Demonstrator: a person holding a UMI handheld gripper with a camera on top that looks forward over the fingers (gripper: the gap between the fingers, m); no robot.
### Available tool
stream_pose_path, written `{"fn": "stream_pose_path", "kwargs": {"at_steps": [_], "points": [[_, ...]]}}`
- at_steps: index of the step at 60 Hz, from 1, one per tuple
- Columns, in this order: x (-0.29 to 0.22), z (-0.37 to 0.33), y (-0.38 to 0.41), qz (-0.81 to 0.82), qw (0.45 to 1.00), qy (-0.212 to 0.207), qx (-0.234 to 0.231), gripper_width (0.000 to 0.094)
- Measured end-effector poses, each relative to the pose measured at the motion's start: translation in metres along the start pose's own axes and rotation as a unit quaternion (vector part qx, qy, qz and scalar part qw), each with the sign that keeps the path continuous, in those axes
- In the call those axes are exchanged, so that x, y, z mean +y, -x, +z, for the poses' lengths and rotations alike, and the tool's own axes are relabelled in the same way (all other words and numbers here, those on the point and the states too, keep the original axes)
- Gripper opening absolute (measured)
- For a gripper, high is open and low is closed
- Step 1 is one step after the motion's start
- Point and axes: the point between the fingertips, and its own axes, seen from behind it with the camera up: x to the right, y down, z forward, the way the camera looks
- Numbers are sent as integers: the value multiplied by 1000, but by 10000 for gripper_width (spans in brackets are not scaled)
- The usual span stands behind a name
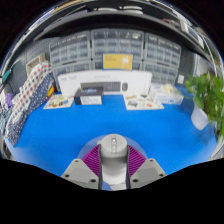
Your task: Arrange mouse
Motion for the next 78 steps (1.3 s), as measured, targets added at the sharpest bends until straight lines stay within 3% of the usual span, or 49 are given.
{"fn": "stream_pose_path", "kwargs": {"at_steps": [10,12,20,21,22,30,36,37,43,60,78], "points": [[53,33,-2,6,999,51,1,333],[49,36,-3,-3,999,35,1,333],[51,36,-3,-1,999,37,-10,370],[50,36,-3,1,999,35,-11,424],[50,36,-3,1,999,34,-11,395],[52,37,-2,-12,999,43,-14,492],[43,24,2,18,998,60,-22,711],[38,21,3,20,998,57,-25,782],[9,-3,6,19,999,34,-31,838],[-58,-90,21,-2,999,-28,-35,856],[-88,-144,33,-11,996,-69,-54,861]]}}
